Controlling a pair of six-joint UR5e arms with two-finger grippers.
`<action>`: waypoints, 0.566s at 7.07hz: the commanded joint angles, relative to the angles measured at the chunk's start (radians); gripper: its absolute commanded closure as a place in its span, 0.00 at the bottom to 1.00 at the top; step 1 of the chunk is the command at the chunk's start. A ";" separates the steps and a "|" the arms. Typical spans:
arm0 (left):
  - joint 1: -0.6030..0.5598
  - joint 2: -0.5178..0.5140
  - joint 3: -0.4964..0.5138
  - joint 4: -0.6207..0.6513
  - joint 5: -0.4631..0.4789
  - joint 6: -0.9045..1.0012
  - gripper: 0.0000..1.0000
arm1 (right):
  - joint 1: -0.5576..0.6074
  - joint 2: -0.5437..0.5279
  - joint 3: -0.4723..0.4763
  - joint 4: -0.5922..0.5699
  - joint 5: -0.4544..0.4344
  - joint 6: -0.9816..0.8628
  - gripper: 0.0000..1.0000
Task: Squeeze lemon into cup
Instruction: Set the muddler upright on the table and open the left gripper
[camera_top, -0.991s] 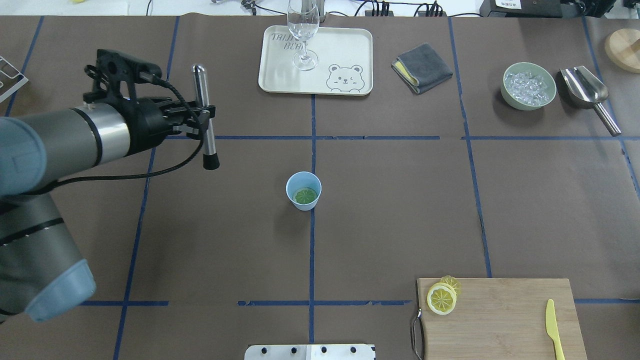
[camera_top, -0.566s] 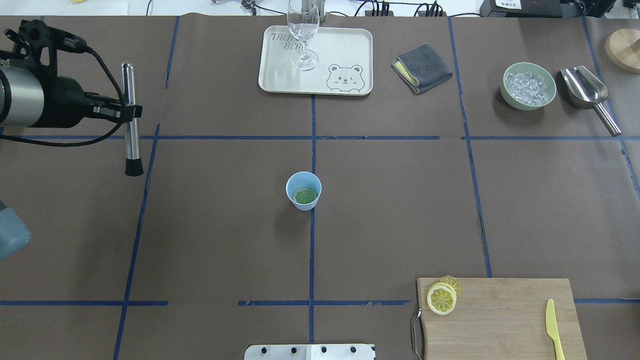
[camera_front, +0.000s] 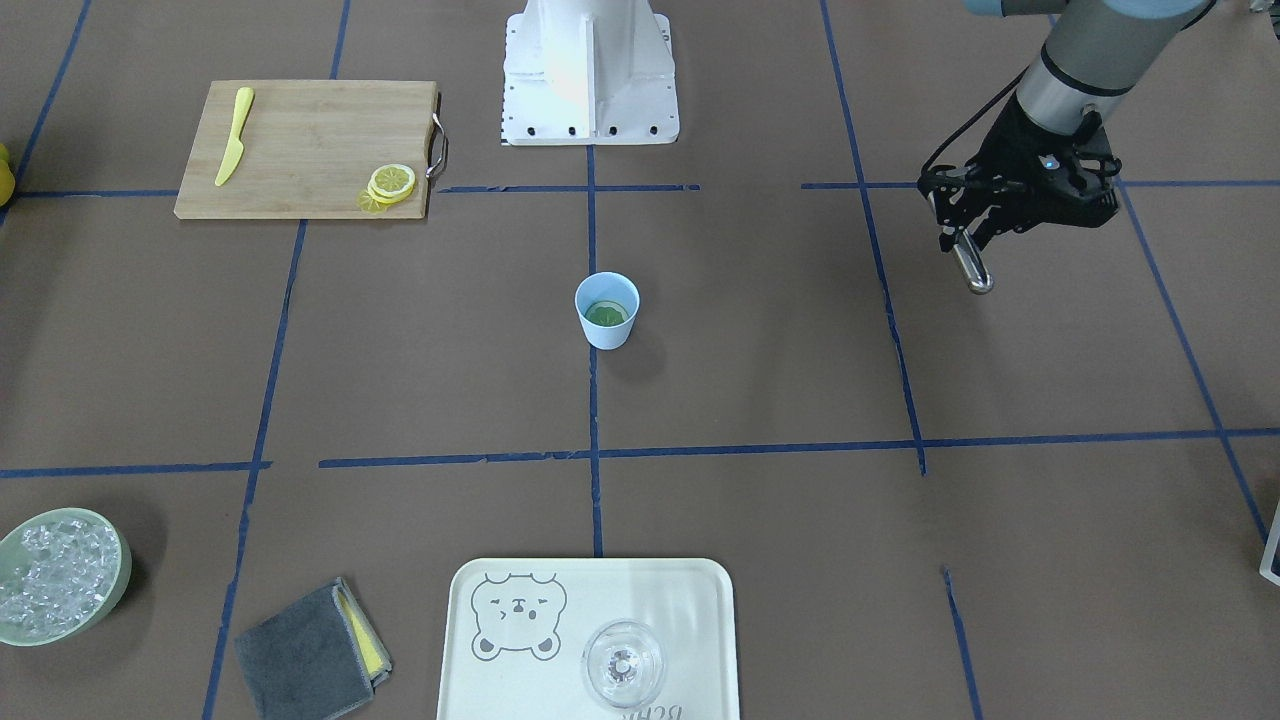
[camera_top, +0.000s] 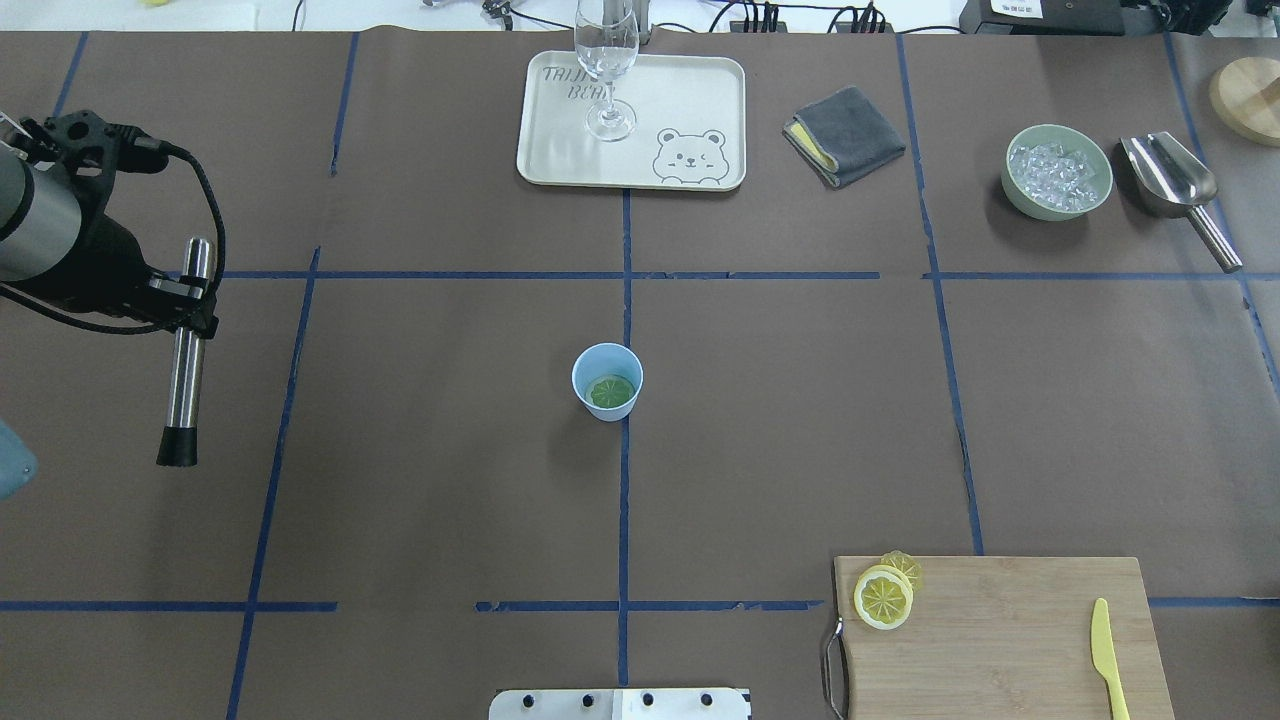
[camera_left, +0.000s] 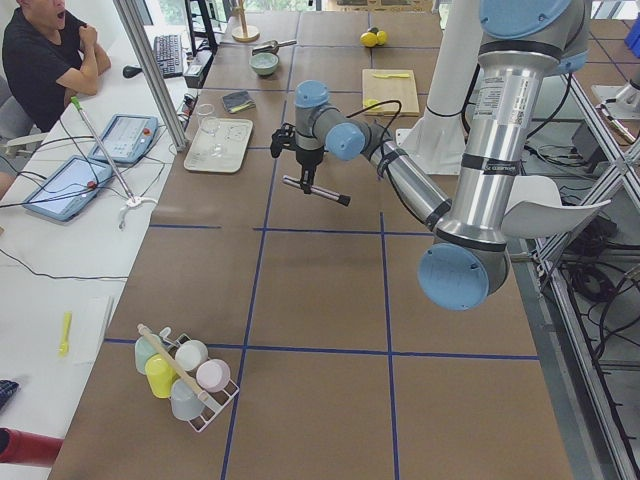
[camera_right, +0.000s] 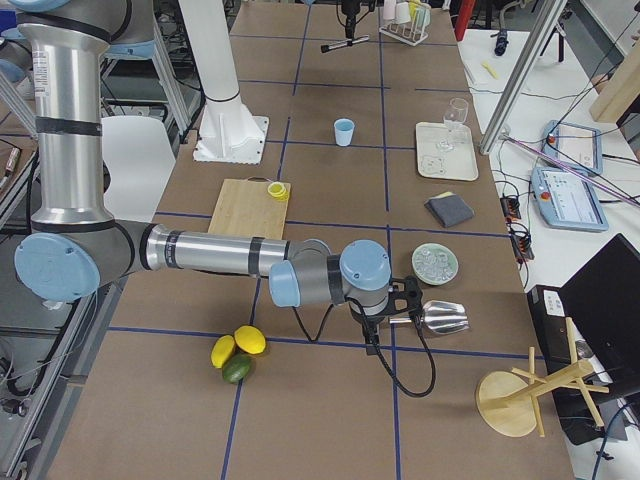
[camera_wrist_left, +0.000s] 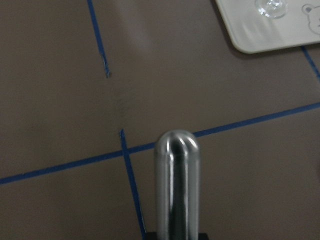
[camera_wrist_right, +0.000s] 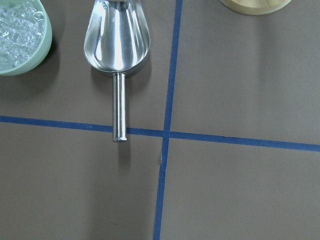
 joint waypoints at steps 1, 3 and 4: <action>0.000 -0.001 0.125 0.074 -0.164 0.079 1.00 | -0.001 0.001 0.012 0.000 -0.001 -0.001 0.00; 0.005 -0.024 0.263 0.061 -0.169 0.147 1.00 | -0.002 0.003 0.034 0.000 -0.004 -0.001 0.00; 0.005 -0.030 0.300 0.054 -0.167 0.155 1.00 | -0.002 0.001 0.048 0.000 -0.004 0.000 0.00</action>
